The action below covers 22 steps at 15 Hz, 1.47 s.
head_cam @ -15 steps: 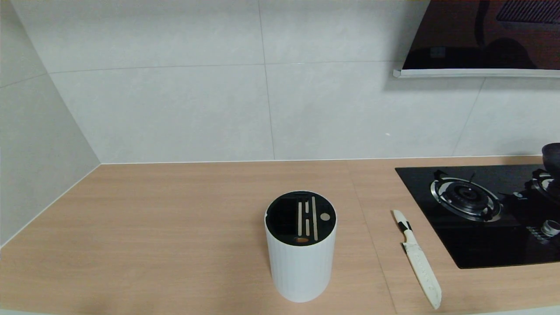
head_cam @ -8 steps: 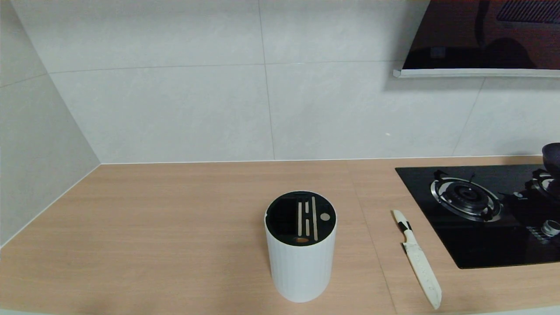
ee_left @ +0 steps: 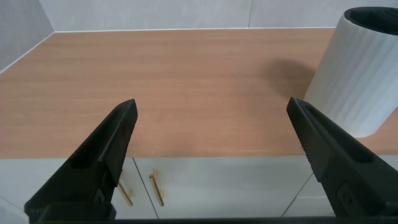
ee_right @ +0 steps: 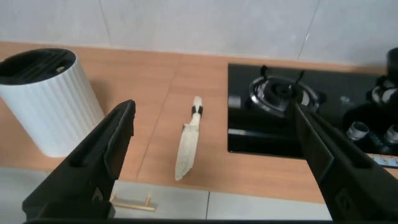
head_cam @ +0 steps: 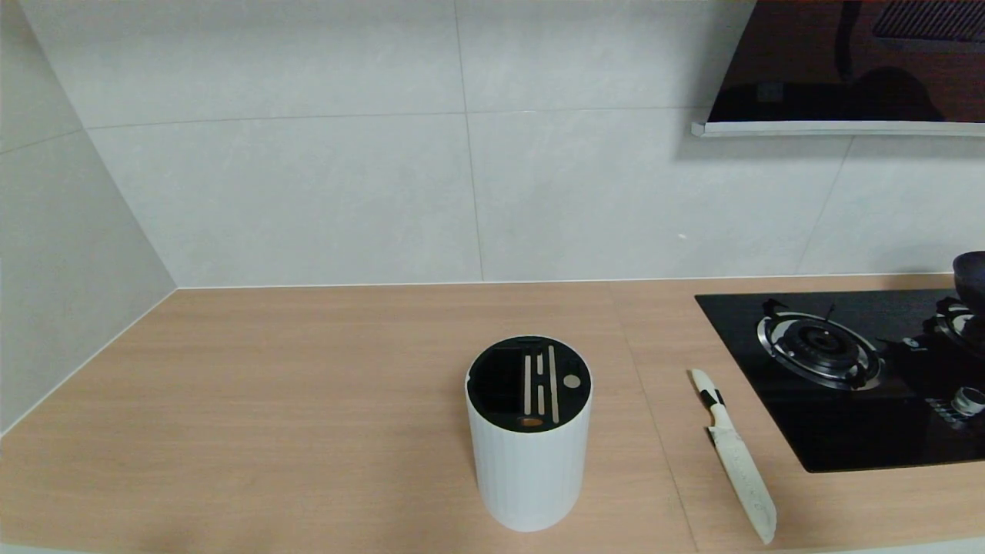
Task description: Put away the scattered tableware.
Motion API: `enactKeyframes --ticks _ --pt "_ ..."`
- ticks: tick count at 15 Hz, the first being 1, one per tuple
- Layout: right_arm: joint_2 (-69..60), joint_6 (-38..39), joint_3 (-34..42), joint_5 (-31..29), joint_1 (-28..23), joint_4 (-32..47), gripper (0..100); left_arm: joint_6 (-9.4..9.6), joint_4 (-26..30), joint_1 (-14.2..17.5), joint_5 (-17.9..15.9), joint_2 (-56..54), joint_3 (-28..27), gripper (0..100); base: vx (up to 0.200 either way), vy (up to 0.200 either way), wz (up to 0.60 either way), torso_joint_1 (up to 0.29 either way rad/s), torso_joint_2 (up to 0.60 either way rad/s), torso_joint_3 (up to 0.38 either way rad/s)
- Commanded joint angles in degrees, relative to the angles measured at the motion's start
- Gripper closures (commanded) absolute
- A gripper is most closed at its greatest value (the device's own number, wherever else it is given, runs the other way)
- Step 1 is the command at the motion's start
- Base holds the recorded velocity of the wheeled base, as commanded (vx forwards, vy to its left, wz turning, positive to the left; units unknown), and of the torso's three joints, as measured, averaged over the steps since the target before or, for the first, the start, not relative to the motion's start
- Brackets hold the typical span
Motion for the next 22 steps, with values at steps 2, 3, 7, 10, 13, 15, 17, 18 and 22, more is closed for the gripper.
enactKeyframes --ticks 2,3,7,10,13,15,17,18,22 --pt "21.6 0.2 -6.9 0.2 2.1 -0.4 0 -0.02 0.0 0.0 0.0 0.1 0.0 0 0.000 0.000 0.00 0.000 0.00 0.000" --pt "25.0 0.6 -7.2 -0.1 4.0 -1.3 0 -0.02 0.0 0.0 0.0 0.1 0.0 0 0.000 0.000 0.00 0.000 0.00 0.000" --pt "38.9 1.2 -7.7 -2.5 10.6 -10.3 0 -0.02 0.0 0.0 0.0 0.1 0.0 0 0.000 0.000 0.00 0.000 0.00 0.000" --pt "49.5 1.2 -10.6 -3.5 12.0 -13.3 0 -0.02 0.0 0.0 0.0 0.1 0.0 0 0.000 0.000 0.00 0.000 0.00 0.000" --pt "55.7 1.2 -11.2 -3.5 12.2 -17.9 0 -0.02 0.0 0.0 0.0 0.0 0.0 0 0.000 0.000 0.00 0.000 0.00 0.000" --pt "63.7 1.2 -9.7 -4.8 12.3 -24.7 0 -0.02 0.1 0.0 0.0 0.1 0.0 0 0.000 0.000 0.00 0.000 0.00 0.000" --pt "68.3 1.2 -8.5 -5.3 12.3 -28.6 0 -0.02 0.1 0.0 0.0 0.1 0.0 0 0.000 0.000 0.00 0.000 0.00 0.000" --pt "71.4 1.1 -7.5 -5.9 12.3 -32.9 0 -0.02 0.0 0.0 0.0 0.1 0.0 0 0.000 0.000 0.00 0.000 0.00 0.000" --pt "78.8 1.2 -6.6 -7.9 12.4 -39.4 0 -0.02 0.0 0.0 0.0 0.0 0.0 0 0.000 0.000 0.00 0.000 0.00 0.000"
